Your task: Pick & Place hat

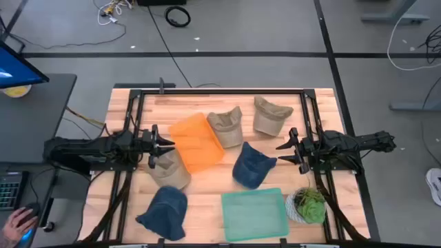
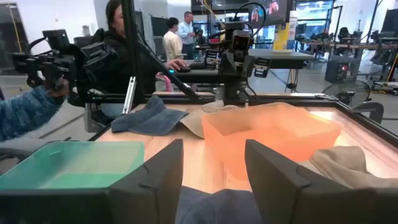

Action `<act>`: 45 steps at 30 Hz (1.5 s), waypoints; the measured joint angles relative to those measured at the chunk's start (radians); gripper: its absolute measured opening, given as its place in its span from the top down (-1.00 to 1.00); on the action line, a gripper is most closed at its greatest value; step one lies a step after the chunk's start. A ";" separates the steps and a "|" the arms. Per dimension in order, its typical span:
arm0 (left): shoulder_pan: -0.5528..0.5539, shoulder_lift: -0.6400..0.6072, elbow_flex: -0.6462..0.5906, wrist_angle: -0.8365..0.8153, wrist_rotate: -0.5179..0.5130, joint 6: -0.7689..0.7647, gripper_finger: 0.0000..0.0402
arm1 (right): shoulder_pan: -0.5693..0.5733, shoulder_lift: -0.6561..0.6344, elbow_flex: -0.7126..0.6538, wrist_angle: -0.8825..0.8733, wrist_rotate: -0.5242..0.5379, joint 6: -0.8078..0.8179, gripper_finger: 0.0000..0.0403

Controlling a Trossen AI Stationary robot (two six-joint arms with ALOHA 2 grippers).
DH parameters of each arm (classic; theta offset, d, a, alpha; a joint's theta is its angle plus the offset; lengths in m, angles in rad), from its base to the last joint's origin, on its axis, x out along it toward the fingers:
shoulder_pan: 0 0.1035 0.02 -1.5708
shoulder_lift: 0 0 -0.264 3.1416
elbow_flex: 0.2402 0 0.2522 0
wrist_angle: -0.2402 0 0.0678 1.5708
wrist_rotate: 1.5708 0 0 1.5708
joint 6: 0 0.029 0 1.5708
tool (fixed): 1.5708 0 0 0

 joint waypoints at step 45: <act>0.000 0.322 0.390 0.062 -0.300 0.167 0.06 | -0.378 0.884 0.677 -0.454 0.466 0.074 0.13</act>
